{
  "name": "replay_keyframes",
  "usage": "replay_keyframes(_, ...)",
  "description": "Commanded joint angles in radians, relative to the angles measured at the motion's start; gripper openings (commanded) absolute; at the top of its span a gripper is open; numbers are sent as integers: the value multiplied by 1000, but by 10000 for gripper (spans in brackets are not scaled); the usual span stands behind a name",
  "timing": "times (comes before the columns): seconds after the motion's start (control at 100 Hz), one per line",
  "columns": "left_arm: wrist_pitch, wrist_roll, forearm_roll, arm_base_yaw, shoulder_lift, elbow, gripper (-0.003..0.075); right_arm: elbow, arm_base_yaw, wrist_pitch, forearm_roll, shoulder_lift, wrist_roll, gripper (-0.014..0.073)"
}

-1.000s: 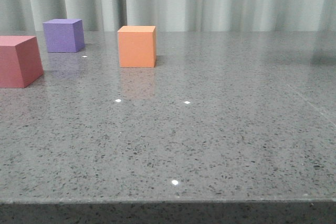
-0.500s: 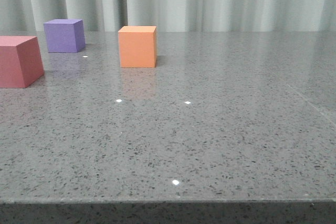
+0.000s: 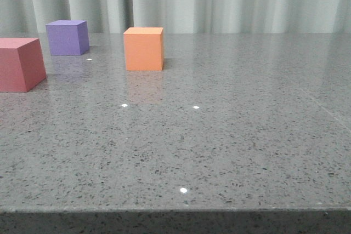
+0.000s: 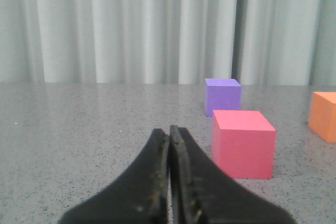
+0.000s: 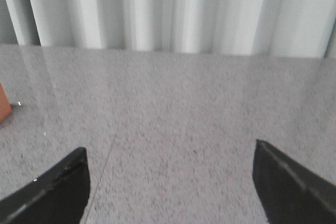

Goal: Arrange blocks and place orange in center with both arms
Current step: 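Raise the open right gripper away from the orange cube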

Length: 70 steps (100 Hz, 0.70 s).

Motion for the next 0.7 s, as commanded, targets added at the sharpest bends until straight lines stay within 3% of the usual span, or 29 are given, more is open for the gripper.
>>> replay_keyframes(0.0,-82,-3,-7,0,-31,42,-20,-25,-6,-29,-19,1,1,570)
replay_keyframes(0.11,-82,-3,-7,0,-31,42,-20,-25,-6,-49,-19,1,1,419)
replay_keyframes(0.3,-82,-3,-7,0,-31,42,-20,-25,-6,-45,-19,1,1,54)
replay_keyframes(0.4,-82,-3,-7,0,-31,42,-20,-25,-6,-45,-19,1,1,-74)
replay_keyframes(0.69,-76,-3,-7,0,-31,7,-20,-25,-6,-39,-19,1,1,-68)
